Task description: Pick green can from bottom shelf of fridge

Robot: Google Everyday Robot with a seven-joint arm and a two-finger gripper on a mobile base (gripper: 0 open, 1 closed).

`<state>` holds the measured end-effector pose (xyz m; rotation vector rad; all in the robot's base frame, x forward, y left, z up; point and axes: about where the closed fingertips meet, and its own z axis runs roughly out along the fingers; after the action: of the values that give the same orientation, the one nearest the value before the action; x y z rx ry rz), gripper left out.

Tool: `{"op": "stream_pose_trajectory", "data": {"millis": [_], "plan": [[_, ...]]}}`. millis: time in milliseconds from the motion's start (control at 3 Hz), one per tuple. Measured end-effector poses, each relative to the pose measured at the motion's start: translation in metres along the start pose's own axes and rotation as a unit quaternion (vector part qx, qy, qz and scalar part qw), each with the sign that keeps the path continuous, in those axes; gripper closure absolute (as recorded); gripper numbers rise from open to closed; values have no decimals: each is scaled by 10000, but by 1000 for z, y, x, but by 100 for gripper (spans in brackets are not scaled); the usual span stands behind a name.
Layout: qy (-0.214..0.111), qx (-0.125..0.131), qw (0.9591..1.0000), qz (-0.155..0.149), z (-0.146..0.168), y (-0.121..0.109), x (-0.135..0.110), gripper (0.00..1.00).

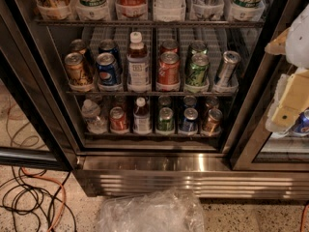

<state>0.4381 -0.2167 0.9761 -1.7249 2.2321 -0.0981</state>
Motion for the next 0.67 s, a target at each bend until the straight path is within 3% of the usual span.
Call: {"op": "stream_pose_trajectory", "data": {"millis": [333, 667], "plan": [[0, 0, 10000, 0, 0, 0, 0, 0], [-346, 45, 9991, 233, 12, 12, -1, 0]]}}
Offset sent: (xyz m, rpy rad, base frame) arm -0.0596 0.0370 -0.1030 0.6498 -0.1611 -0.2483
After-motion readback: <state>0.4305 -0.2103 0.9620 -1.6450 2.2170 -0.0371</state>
